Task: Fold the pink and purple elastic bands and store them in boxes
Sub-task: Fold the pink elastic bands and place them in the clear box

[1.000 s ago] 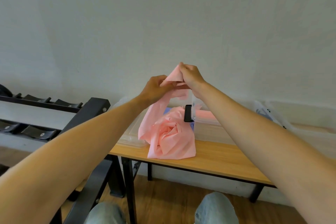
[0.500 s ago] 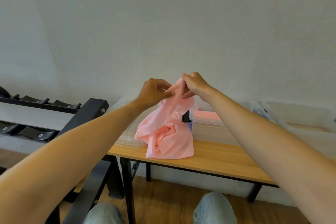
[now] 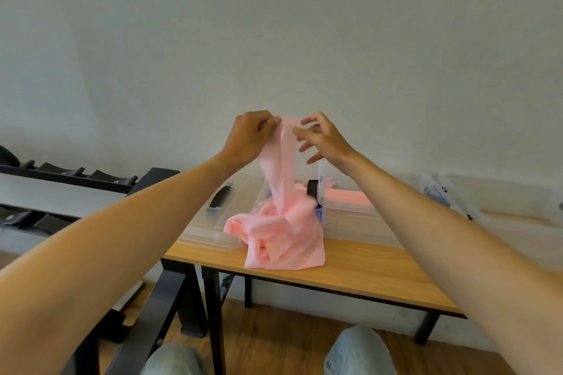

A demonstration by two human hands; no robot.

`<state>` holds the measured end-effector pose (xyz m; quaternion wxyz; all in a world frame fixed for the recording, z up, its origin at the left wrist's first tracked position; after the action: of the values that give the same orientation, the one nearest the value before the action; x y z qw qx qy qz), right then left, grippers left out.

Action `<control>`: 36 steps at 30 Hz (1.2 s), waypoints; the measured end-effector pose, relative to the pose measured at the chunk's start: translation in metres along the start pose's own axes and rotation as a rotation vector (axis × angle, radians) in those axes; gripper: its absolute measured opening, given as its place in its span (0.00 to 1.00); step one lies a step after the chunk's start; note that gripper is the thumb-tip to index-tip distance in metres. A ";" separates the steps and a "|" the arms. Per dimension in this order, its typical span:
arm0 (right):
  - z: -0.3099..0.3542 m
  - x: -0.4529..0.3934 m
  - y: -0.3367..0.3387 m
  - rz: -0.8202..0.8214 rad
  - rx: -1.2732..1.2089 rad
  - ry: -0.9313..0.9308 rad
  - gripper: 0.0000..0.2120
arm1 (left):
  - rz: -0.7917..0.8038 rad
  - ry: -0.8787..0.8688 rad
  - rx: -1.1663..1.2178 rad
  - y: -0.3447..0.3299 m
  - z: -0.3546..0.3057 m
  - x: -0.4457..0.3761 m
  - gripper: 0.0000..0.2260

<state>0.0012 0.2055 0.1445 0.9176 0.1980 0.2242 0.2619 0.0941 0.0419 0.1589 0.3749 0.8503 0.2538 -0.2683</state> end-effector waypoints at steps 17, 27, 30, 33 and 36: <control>0.043 0.017 0.033 -0.112 0.043 0.165 0.16 | 0.125 0.048 0.204 0.055 -0.006 0.011 0.10; 0.020 0.076 0.036 -0.088 -0.033 0.178 0.18 | 0.006 0.223 0.438 0.059 -0.006 0.083 0.05; 0.012 0.094 0.030 -0.110 -0.098 0.153 0.11 | -0.074 0.260 0.504 0.054 -0.004 0.103 0.05; 0.009 0.108 0.021 -0.054 -0.147 0.090 0.07 | -0.107 0.243 0.506 0.050 -0.007 0.122 0.06; 0.003 0.123 0.011 -0.021 -0.269 0.024 0.09 | -0.144 0.259 0.551 0.045 -0.007 0.140 0.08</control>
<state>0.0925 0.2829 0.1144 0.9358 0.0676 0.2001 0.2822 0.2260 0.0532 0.0947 0.0752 0.9269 0.2767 -0.2421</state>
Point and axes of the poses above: each hand's wrist, its own x-axis away from the middle knuckle, its own y-axis out of the back of the hand, z = x × y, the point moved 5 cm from there along -x, towards the middle knuckle, and after that the axes turned 2 degrees about x, right-handed, at the moved point
